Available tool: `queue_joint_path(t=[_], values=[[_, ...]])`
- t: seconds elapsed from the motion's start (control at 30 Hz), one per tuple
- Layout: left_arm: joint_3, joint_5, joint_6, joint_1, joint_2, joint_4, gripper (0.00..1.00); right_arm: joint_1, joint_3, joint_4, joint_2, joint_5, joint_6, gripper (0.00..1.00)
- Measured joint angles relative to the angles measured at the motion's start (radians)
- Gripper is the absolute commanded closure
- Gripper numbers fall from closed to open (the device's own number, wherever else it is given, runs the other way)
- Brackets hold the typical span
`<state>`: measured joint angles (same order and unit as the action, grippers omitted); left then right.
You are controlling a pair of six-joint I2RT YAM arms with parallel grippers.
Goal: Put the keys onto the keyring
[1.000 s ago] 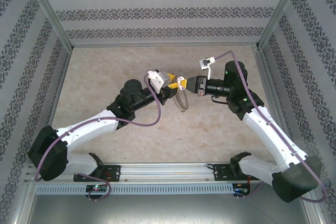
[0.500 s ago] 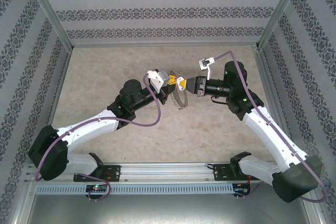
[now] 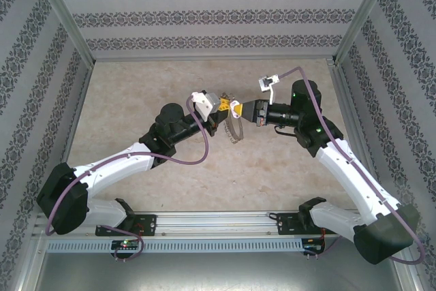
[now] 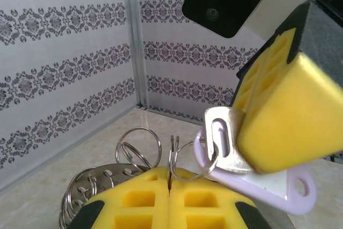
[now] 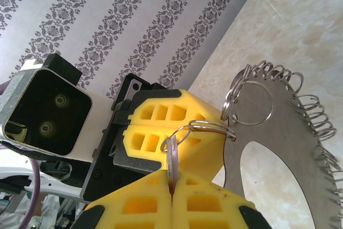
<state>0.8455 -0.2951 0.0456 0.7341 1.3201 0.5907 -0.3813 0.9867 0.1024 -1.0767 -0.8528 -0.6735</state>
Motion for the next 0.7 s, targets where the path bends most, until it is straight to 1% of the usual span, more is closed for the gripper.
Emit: queue_joint_path(t=[0.43,0.47,0.6,0.67,0.7], values=[[0.001,-0.045,0.001,0.000,-0.003,-0.009,1.00,0.041,0.009,0.023,0.009,0.000,0.000,1.00],[0.002,-0.047,0.002,0.000,-0.003,-0.011,1.00,0.045,0.009,0.024,0.010,0.000,0.000,0.97],[0.005,-0.058,0.004,0.000,-0.003,-0.024,1.00,0.061,0.009,0.025,0.014,0.005,-0.003,0.64],[0.005,-0.067,0.005,0.000,-0.003,-0.039,1.00,0.076,0.008,0.021,0.022,0.017,-0.008,0.54],[0.005,-0.068,0.006,0.000,-0.003,-0.045,1.00,0.084,0.008,0.020,0.027,0.023,-0.006,0.51]])
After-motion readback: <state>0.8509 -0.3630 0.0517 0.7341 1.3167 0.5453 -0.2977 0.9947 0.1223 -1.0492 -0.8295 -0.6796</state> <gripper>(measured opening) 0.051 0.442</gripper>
